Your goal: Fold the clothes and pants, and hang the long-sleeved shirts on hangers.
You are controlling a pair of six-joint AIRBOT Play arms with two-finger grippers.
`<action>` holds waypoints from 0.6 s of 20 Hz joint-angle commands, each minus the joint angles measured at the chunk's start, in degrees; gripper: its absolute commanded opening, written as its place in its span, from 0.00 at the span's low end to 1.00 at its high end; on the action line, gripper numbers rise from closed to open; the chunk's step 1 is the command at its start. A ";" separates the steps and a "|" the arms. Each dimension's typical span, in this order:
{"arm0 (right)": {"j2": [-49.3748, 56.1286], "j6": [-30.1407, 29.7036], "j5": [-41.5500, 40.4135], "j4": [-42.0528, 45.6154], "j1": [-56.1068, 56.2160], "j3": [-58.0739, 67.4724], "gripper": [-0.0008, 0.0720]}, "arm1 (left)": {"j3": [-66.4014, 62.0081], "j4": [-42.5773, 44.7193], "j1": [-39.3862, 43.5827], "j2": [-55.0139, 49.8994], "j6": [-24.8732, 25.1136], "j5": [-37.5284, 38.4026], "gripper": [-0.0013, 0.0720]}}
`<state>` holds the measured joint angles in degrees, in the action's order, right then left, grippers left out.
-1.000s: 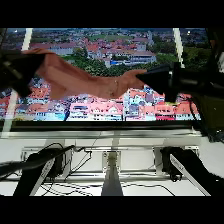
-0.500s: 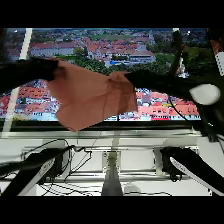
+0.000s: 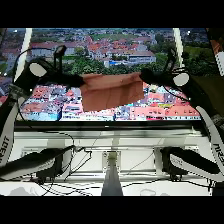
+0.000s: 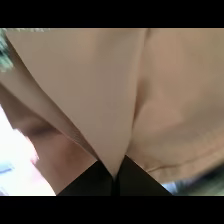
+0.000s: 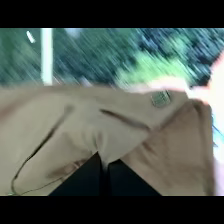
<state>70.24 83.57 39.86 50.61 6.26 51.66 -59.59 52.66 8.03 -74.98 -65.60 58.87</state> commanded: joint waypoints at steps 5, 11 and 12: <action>1.20 -8.33 25.09 11.56 -5.86 -0.13 0.80 | 0.04 -0.22 6.54 -5.73 3.13 9.44 0.62; 4.76 -8.02 16.55 11.08 -5.92 -0.11 0.82 | 0.02 -0.44 7.67 -10.73 3.21 8.90 0.97; 5.99 -8.02 13.84 11.15 -5.99 0.02 0.82 | 0.02 -0.44 7.65 -10.84 3.21 8.90 0.97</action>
<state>73.93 75.75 58.26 61.30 0.47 51.59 -59.57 52.31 15.27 -84.36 -62.78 67.53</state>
